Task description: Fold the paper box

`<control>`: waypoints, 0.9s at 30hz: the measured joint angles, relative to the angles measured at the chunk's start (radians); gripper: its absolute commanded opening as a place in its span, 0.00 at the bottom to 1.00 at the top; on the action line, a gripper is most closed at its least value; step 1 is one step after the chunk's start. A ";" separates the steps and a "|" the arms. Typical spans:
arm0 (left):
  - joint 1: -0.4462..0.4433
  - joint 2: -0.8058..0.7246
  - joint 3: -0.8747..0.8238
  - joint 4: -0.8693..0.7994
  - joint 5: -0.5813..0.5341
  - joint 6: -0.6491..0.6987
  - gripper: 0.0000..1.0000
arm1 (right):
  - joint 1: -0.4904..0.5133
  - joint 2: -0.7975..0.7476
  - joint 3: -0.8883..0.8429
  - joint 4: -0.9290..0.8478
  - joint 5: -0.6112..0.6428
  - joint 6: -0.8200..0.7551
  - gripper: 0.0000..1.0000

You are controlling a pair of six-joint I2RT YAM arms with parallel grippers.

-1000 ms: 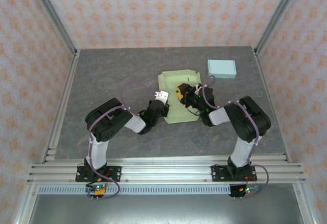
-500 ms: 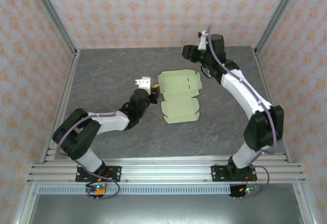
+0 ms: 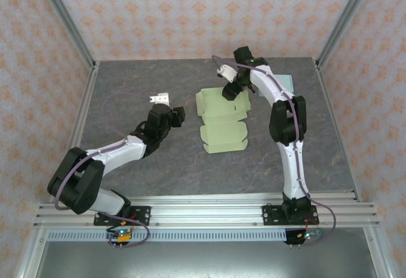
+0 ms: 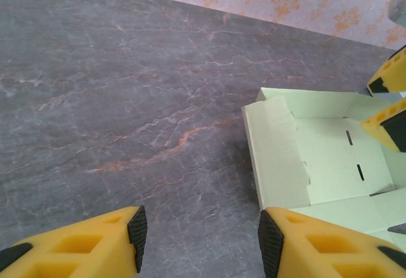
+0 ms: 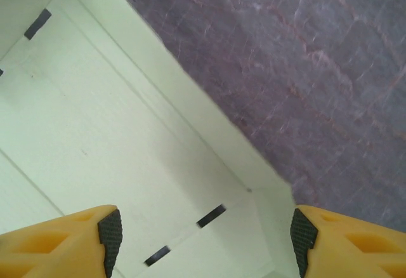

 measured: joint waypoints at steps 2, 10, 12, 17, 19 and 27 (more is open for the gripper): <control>0.006 -0.022 -0.004 -0.022 0.003 -0.008 0.53 | -0.004 0.042 0.082 -0.019 -0.005 -0.029 0.74; 0.011 -0.053 -0.057 -0.074 0.006 -0.027 0.55 | -0.017 0.158 0.195 -0.031 -0.063 -0.123 0.65; 0.011 -0.053 -0.058 -0.082 0.008 -0.029 0.55 | -0.017 0.182 0.195 -0.038 -0.072 -0.151 0.47; 0.012 -0.043 -0.058 -0.086 0.022 -0.034 0.55 | -0.014 0.203 0.182 -0.041 -0.075 -0.206 0.09; 0.012 -0.031 -0.058 -0.088 0.025 -0.034 0.55 | -0.014 0.198 0.159 -0.031 -0.077 -0.227 0.05; 0.026 -0.016 -0.057 -0.088 0.029 -0.035 0.55 | 0.002 -0.037 -0.252 0.207 -0.069 -0.255 0.00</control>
